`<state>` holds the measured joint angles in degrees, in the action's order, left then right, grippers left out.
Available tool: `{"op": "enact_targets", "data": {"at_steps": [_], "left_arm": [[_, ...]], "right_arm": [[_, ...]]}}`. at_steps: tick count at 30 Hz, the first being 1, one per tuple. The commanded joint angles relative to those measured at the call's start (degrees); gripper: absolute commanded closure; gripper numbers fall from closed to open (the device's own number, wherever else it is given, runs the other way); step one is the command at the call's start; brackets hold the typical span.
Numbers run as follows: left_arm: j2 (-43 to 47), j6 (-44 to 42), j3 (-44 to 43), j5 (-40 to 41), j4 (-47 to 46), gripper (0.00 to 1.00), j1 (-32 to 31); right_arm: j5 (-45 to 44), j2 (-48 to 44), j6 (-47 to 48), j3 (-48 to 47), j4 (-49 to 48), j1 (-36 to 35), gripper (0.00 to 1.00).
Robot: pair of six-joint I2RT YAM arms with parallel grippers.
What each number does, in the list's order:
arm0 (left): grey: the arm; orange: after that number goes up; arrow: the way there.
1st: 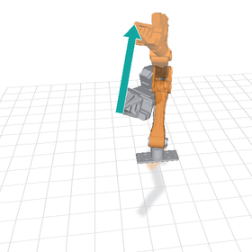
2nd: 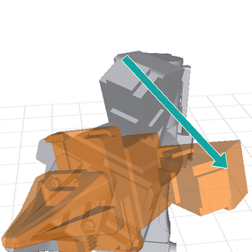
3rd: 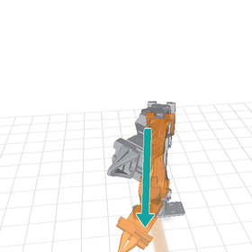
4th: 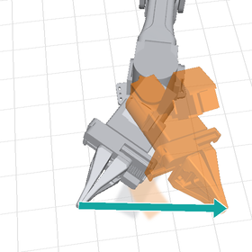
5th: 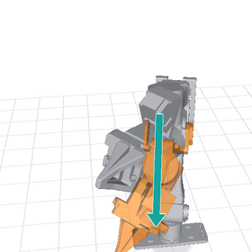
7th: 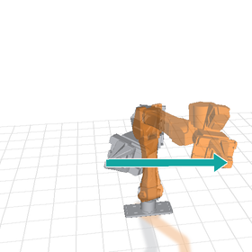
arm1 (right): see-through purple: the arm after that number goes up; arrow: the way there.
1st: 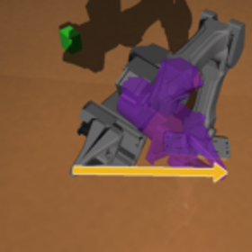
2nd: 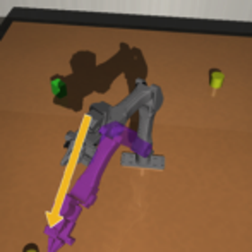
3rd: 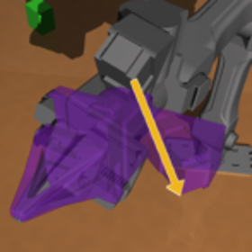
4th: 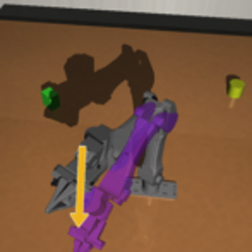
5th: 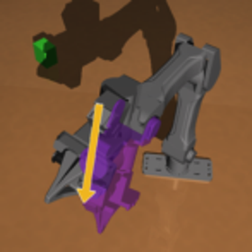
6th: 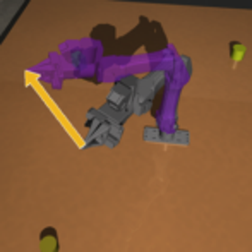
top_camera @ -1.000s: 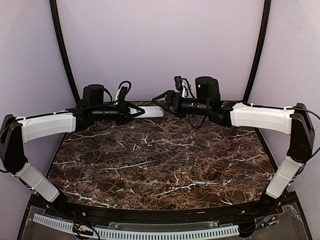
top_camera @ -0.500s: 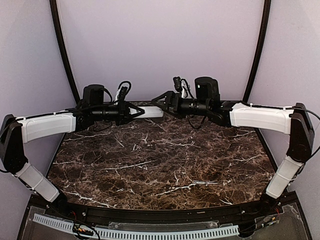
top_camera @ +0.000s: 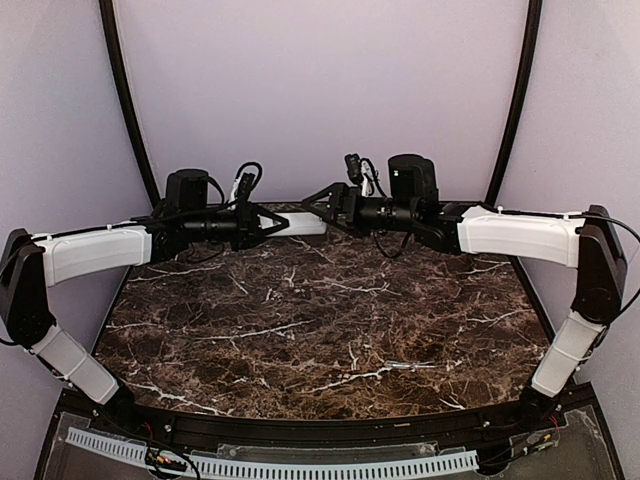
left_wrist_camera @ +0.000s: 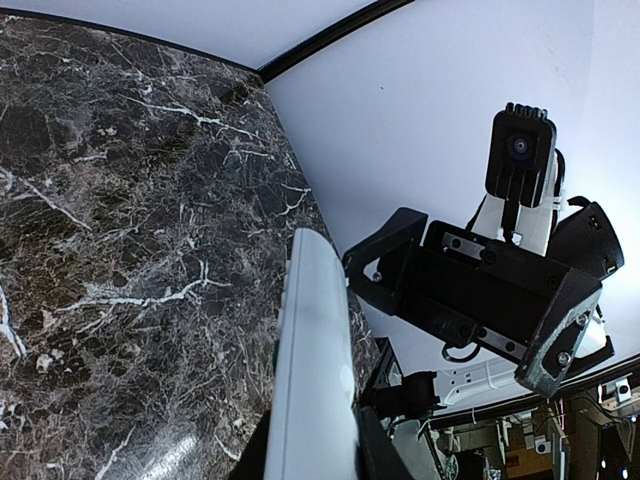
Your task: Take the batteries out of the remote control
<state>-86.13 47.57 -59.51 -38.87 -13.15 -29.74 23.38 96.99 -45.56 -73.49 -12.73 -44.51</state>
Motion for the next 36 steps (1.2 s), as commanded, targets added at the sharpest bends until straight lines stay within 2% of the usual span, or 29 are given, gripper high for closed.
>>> {"op": "enact_targets", "data": {"at_steps": [1,13,36], "left_arm": [[3.3,-1.11,0.57,-0.54,-1.31,1.0,0.21],[3.57,-1.87,0.64,-0.25,-0.87,1.0,0.21],[3.79,-2.65,0.78,-0.51,-1.13,1.0,0.21]], "right_arm": [[1.89,1.55,-0.54,-1.47,-1.58,-0.4,0.12],[5.64,1.35,-1.16,-1.32,-4.46,-0.3,0.12],[15.98,1.67,-4.61,1.03,-17.42,0.21,0.11]]}}
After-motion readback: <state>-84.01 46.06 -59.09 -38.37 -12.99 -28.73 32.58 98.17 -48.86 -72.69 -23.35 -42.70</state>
